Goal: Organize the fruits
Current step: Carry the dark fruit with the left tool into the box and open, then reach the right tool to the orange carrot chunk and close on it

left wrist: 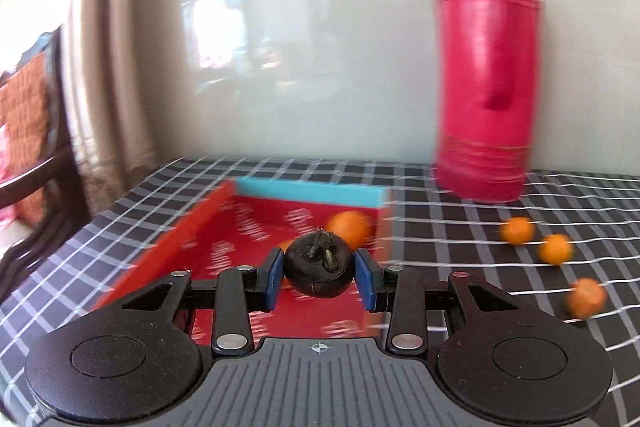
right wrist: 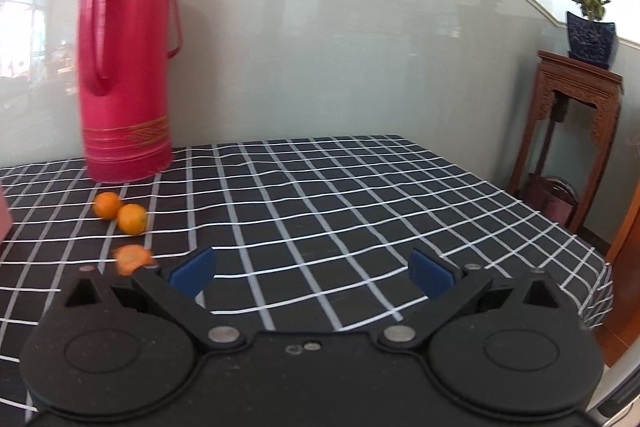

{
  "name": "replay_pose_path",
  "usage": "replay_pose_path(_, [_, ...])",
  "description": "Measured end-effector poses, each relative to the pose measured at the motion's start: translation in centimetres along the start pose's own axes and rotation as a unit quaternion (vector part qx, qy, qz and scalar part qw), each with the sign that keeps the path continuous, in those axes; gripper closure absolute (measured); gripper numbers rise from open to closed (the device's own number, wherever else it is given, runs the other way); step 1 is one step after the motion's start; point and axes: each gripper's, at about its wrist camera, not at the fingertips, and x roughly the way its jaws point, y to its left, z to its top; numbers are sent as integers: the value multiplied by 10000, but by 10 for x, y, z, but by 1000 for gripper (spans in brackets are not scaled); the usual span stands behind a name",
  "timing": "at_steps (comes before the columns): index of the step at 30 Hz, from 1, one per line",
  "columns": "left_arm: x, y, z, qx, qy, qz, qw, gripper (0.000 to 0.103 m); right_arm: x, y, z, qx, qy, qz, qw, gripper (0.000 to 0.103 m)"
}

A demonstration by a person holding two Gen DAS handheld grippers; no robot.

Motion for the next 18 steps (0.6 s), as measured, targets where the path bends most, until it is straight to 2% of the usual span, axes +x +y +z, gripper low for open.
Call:
replay_pose_path(7, [20,48,-6,-193,440,646,9968,65,-8,31,2,-162,-55,466,9988,6])
replay_pose_path(10, [22,60,-11,-271,577,751,9951,65,-11,42,2,-212,-55,651,9976,6])
replay_pose_path(14, [19,65,-11,-296,546,815,9947,64,-13,52,2,-243,-53,856,9960,6])
replay_pose_path(18, [13,71,-11,-449,573,727,9947,63,-15,60,3,-270,-29,1026,9944,6])
